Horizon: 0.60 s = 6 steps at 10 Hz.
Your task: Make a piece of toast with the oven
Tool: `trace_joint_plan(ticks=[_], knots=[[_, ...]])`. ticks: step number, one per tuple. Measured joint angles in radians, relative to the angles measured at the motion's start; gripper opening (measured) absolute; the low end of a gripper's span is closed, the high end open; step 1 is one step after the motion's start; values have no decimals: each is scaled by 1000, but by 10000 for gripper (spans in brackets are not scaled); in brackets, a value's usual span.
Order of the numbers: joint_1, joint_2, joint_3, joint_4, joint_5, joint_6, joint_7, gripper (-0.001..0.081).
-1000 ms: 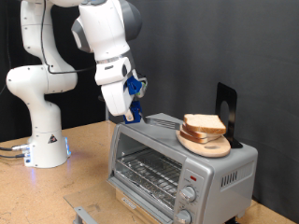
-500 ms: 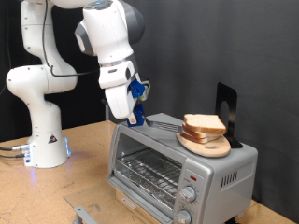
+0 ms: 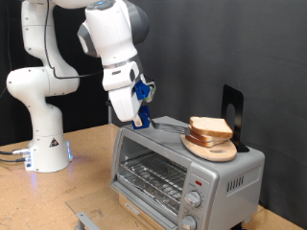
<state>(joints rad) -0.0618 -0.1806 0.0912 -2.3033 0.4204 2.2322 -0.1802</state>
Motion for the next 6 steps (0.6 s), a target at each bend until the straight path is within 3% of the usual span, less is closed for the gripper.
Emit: trace_joint_plan(ticks=[6], knots=[[0, 0, 2, -6, -14, -20, 2, 263]])
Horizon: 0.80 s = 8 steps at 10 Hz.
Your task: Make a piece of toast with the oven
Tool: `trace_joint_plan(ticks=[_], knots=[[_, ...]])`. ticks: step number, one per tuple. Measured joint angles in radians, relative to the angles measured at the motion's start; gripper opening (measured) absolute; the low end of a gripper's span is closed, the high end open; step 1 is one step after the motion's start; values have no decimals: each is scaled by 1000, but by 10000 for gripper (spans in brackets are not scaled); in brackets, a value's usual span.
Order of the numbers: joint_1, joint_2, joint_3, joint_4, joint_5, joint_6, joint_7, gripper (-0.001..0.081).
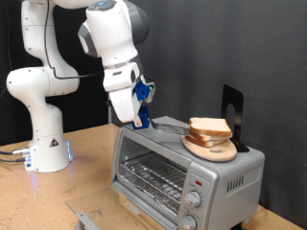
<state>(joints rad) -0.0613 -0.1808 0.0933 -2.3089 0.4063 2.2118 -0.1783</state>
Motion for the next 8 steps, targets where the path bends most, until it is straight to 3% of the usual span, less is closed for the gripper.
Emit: trace_joint_plan(ticks=[8], knots=[[-4, -10, -20, -14, 55, 1, -16, 263]])
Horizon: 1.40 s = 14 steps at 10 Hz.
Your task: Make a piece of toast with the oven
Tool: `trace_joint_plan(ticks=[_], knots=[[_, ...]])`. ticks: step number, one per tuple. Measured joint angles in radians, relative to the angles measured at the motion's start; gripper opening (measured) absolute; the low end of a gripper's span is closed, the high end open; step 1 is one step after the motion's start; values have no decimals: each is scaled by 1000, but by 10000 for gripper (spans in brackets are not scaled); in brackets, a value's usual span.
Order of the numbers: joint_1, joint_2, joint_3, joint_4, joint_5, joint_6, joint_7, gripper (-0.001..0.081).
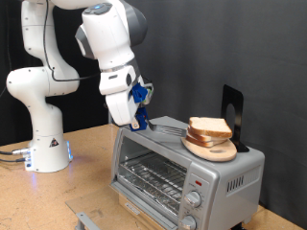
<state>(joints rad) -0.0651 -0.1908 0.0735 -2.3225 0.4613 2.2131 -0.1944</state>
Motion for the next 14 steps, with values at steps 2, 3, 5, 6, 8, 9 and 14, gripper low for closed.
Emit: trace_joint_plan(ticks=[2, 3, 5, 6, 8, 9, 14], knots=[[-1, -8, -20, 6, 18, -3, -21, 263], [-2, -9, -23, 9, 15, -3, -21, 263], [-2, -4, -20, 9, -16, 5, -3, 263], [-1, 4, -16, 9, -20, 20, 4, 263], [0, 13, -5, 9, -18, 46, 7, 263], [0, 14, -2, 9, -15, 50, 8, 263], [1, 19, 17, 15, -11, 54, 29, 263]])
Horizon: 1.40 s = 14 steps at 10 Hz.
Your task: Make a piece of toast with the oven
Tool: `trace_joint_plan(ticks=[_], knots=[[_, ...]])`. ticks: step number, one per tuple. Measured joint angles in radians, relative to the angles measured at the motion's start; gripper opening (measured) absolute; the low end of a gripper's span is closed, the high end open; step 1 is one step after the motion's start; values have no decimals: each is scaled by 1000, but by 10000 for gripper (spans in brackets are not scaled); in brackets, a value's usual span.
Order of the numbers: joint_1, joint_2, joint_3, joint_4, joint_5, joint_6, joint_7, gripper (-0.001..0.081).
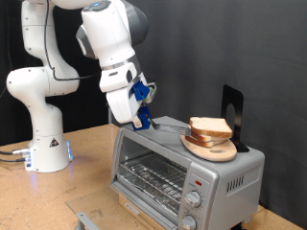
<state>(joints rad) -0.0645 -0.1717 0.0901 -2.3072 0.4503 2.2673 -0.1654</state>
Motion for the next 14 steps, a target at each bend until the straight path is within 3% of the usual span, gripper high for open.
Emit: trace_joint_plan(ticks=[14], knots=[[4, 20, 52, 21, -2, 5, -1, 263]])
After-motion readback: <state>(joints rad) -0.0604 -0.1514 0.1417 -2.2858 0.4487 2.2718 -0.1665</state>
